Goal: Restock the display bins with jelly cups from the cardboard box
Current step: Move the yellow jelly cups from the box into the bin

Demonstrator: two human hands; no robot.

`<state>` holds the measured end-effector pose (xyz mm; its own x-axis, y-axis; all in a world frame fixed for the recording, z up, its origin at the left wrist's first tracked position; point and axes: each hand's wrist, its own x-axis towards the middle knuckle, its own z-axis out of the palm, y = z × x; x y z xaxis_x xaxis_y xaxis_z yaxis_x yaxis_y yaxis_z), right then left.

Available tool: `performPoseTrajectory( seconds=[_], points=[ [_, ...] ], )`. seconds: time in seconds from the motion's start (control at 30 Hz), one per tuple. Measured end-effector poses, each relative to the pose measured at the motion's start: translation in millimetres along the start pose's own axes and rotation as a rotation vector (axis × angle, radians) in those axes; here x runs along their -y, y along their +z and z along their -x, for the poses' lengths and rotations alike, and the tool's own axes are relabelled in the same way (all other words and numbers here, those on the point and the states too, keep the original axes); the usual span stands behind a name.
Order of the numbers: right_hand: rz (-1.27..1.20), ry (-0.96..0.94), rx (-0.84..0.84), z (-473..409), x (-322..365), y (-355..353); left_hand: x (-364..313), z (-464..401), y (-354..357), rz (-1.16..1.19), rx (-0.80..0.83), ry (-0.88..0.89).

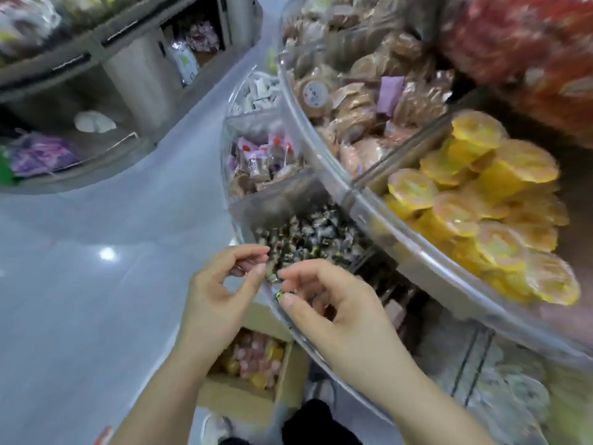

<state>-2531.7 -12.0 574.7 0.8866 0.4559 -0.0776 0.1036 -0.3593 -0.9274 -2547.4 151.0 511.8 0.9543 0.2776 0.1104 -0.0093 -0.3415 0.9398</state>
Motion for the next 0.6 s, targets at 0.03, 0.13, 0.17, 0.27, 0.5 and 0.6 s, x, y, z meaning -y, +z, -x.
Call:
performPoseTrajectory(
  seconds=[0.03, 0.13, 0.17, 0.27, 0.5, 0.6],
  points=[
    [-0.005, 0.055, 0.083, -2, -16, 26, 24, 14, -10, -0.002, -0.011, -0.071],
    [0.063, 0.237, 0.325, -2, -83, 101, 109, 61, -35, -0.016, -0.029, -0.312],
    [0.118, 0.290, 0.391, 0, -112, 124, 141, 78, -40, -0.017, -0.025, -0.403],
    [0.278, 0.484, 0.568, 9, -215, 188, 236, 125, -40, -0.030, 0.044, -0.650],
    [0.617, 0.768, 0.737, 22, -447, 285, 432, 170, 27, -0.133, 0.250, -0.946],
    [0.689, 0.756, 0.662, 4, -514, 312, 504, 157, 57, -0.214, 0.421, -0.935]
  ],
)
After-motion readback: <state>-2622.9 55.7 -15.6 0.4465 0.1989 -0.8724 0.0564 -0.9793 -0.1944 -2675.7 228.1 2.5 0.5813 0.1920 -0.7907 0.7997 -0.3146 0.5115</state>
